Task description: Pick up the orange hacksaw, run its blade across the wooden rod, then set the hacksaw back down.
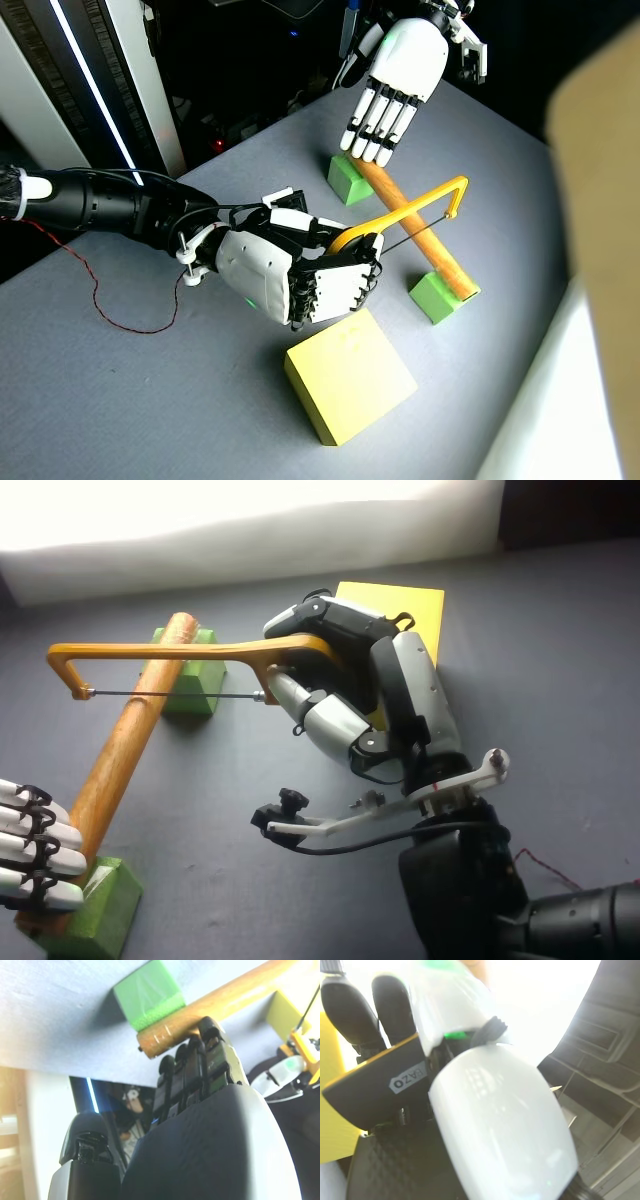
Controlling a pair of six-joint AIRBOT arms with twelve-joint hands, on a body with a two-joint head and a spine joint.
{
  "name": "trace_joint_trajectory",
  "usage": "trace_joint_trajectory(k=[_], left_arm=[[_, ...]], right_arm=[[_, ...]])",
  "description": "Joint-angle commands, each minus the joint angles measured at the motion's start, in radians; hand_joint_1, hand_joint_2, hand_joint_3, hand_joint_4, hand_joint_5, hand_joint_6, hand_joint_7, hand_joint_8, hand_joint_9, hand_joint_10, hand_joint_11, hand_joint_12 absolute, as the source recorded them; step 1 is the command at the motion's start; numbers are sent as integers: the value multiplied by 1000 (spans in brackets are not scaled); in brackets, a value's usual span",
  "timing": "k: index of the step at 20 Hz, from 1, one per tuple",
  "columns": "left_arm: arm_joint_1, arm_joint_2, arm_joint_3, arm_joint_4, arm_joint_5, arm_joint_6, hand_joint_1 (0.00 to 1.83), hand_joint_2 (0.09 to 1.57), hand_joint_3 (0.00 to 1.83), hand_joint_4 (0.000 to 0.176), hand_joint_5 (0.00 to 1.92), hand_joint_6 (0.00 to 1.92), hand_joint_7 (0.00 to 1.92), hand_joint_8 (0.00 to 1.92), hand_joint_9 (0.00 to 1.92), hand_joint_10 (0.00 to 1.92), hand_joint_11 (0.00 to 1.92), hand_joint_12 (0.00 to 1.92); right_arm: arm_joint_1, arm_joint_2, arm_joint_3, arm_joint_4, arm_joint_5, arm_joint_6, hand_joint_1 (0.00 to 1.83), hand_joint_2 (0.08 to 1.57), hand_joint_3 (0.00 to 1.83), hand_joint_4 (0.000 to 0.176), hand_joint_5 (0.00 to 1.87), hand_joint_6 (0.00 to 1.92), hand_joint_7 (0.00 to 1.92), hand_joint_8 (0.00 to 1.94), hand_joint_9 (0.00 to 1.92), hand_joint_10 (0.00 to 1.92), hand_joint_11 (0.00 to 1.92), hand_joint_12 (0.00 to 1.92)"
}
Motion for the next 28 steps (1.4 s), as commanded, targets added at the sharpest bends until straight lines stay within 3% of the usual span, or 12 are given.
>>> trace_joint_trajectory(k=[1, 11, 17, 22, 24, 28], left_arm=[[-8, 0, -2, -43, -26, -2, 187, 1243, 0, 0, 111, 6, 89, 3, 114, 4, 0, 390], [-9, 0, -5, -43, -26, -2, 125, 1253, 2, 0, 89, 1, 70, 0, 80, 1, 0, 280], [-9, 0, -8, -43, -26, -2, 154, 1241, 0, 0, 119, 7, 86, 1, 96, 3, 0, 364], [-9, -1, -10, -43, -26, -2, 118, 1265, 1, 0, 58, 2, 33, 2, 56, 3, 0, 219], [-9, -1, -10, -44, -26, -2, 157, 1243, 0, 0, 117, 6, 95, 6, 94, 6, 0, 386], [-10, -1, -10, -47, -26, -2, 156, 1240, 0, 0, 124, 6, 92, 2, 110, 6, 0, 346]], right_arm=[[9, -7, 9, -82, 92, 15, 1381, 1110, 1, 0, 888, 982, 959, 960, 1015, 1185, 958, 1263], [18, -127, 131, -81, 66, 41, 1381, 1111, 1, 0, 896, 961, 965, 960, 997, 1217, 930, 1305], [30, -194, 207, -81, 62, 64, 1382, 1107, 0, 0, 905, 955, 981, 929, 1004, 1205, 929, 1313], [47, -250, 268, -81, 37, 84, 1385, 1096, 0, 0, 910, 938, 1026, 847, 1023, 1184, 918, 1354], [49, -266, 282, -81, 31, 90, 1385, 1099, 0, 0, 894, 961, 1017, 856, 1028, 1176, 940, 1313], [44, -286, 300, -81, 30, 95, 1384, 1102, 0, 0, 885, 949, 1016, 873, 1023, 1189, 951, 1306]])
